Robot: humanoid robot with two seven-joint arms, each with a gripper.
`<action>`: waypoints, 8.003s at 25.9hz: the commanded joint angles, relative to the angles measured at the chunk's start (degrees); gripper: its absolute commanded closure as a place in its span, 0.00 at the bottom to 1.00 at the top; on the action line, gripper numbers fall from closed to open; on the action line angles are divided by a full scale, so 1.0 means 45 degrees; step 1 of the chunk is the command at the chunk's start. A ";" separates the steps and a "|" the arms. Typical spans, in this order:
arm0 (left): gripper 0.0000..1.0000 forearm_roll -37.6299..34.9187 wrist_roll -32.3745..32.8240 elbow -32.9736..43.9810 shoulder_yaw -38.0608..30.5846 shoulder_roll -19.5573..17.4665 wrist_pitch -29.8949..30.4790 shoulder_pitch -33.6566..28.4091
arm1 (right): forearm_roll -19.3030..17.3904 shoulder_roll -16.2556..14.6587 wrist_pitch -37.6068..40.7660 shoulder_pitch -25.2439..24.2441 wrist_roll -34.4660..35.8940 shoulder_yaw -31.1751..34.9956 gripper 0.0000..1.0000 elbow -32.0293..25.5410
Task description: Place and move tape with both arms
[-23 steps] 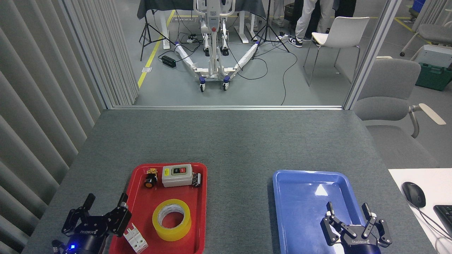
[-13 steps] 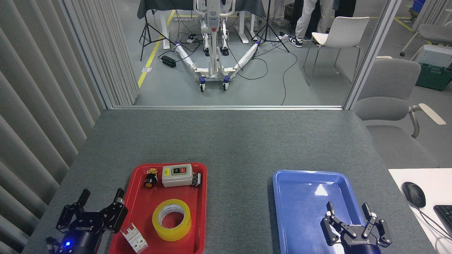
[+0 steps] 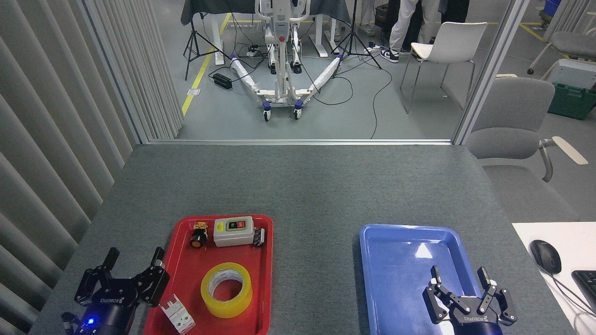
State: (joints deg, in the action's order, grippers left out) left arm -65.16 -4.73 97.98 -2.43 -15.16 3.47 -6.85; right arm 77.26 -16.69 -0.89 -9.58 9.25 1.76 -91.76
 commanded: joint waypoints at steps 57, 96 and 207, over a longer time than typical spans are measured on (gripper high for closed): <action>0.00 0.5651 0.9469 -0.5230 1.0071 -0.3564 -0.0029 0.8202 | 0.0000 0.0115 0.0080 -0.0001 -0.0004 0.0215 0.00 -0.0039; 1.00 0.5807 1.1833 -0.6871 0.8666 -0.0908 0.3369 1.0096 | -0.0196 0.0037 -0.0135 -0.0098 -0.0160 0.0078 0.00 -0.0039; 0.01 1.1745 0.9293 -1.0367 0.5795 0.3487 0.9229 0.8045 | -0.0196 -0.1135 1.0197 -0.1778 0.1461 0.0722 0.91 -0.1660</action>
State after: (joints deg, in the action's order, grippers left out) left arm -11.91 36.97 51.47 29.08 2.52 44.98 29.41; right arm 76.46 -21.69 44.88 -17.51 15.49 4.29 -99.22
